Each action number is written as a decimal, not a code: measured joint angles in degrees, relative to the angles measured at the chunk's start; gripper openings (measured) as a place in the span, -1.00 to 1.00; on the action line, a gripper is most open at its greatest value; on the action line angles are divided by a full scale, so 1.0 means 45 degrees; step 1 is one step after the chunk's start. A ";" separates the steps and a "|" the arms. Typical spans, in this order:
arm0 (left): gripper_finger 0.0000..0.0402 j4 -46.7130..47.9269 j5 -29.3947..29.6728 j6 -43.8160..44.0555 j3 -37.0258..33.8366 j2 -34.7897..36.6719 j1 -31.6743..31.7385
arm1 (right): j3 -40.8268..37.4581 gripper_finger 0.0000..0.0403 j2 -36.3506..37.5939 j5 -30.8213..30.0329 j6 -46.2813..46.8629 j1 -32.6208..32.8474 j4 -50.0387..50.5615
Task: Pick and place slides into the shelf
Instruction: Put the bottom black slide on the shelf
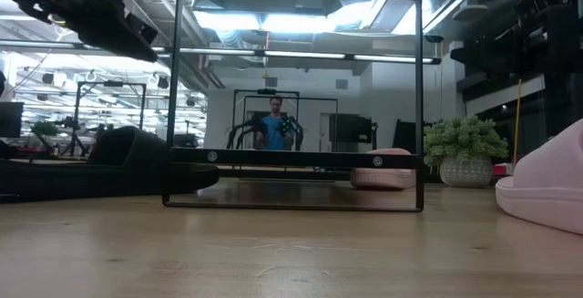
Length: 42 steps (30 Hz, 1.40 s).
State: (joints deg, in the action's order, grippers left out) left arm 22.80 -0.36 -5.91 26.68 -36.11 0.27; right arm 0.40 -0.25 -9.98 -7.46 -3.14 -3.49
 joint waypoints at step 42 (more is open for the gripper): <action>-1.00 0.4104 0.5352 0.4948 0.4634 -0.6379 -0.6805 | 0.0000 -0.96 -0.0165 0.0452 0.0946 0.0000 0.0186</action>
State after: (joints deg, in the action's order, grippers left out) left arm 41.26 23.72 16.36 47.53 -64.81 -30.35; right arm 0.40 -0.99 -7.94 -3.20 -3.14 -2.66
